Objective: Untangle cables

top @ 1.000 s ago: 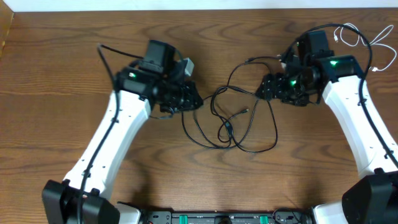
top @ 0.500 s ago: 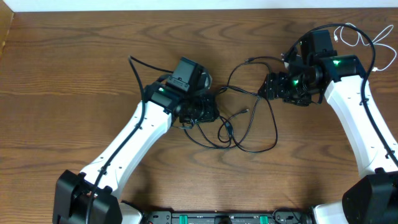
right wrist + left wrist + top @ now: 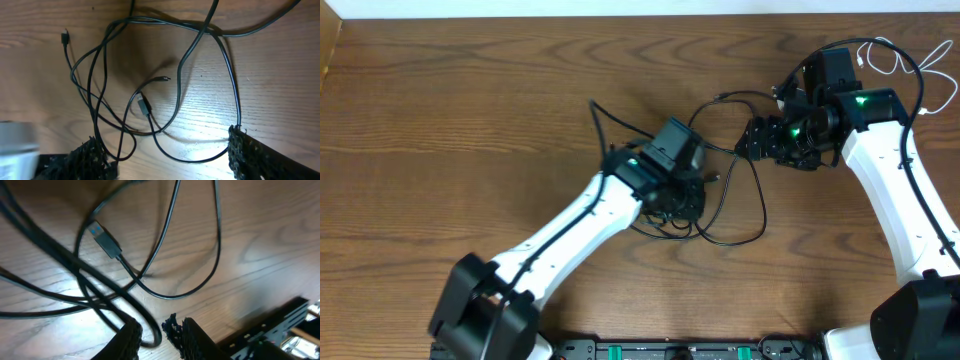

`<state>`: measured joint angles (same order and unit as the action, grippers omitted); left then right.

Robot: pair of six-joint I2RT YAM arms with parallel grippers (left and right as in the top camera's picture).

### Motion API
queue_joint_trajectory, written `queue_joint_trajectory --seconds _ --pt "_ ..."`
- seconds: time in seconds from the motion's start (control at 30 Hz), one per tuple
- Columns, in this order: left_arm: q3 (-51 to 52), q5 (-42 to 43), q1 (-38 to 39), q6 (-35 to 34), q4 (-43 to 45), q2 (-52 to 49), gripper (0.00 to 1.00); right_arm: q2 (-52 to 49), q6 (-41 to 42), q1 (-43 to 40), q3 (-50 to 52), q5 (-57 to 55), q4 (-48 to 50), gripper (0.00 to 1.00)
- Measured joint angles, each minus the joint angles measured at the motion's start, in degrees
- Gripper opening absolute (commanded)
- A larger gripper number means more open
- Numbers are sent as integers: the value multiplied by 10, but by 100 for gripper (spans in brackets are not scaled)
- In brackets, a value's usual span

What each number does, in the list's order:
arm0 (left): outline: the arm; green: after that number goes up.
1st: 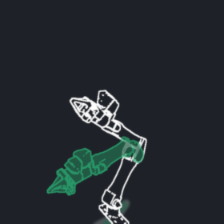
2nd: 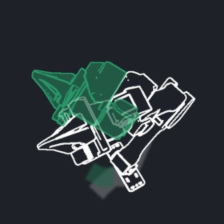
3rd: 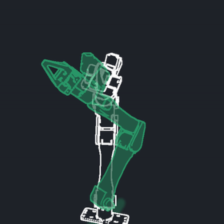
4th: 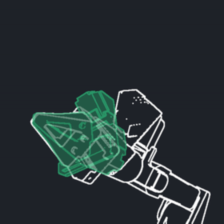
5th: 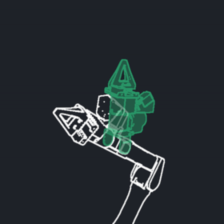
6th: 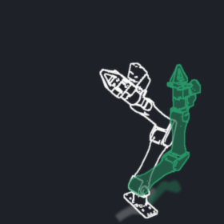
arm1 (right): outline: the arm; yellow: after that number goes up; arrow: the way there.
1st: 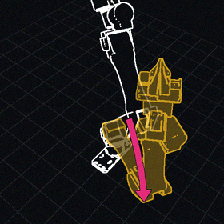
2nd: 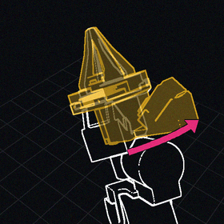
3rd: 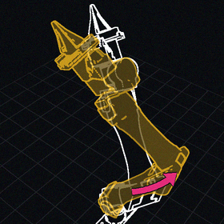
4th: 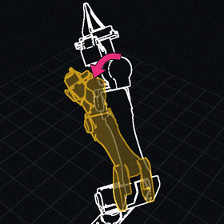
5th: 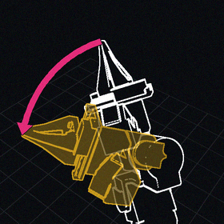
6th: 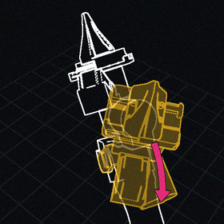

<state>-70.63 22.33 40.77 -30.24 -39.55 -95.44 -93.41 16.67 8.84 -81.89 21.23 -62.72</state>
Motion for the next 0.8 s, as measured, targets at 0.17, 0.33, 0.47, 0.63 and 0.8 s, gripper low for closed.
queue_joint_trajectory --seconds 0.17,0.33,0.47,0.63,0.8 --pt "0 -2 9 -4 17 -33 28 0 -4 0 0 -1 0 79" --pt "0 -4 10 -11 27 -43 11 0 -6 0 0 -2 0 79" --pt "0 -8 10 -13 37 -43 8 0 -6 0 0 -2 0 79" --pt "-7 -11 7 -9 22 -41 7 0 -6 0 0 -2 0 78" --pt "-53 -13 -21 3 10 16 8 0 -6 0 0 -2 -1 78"
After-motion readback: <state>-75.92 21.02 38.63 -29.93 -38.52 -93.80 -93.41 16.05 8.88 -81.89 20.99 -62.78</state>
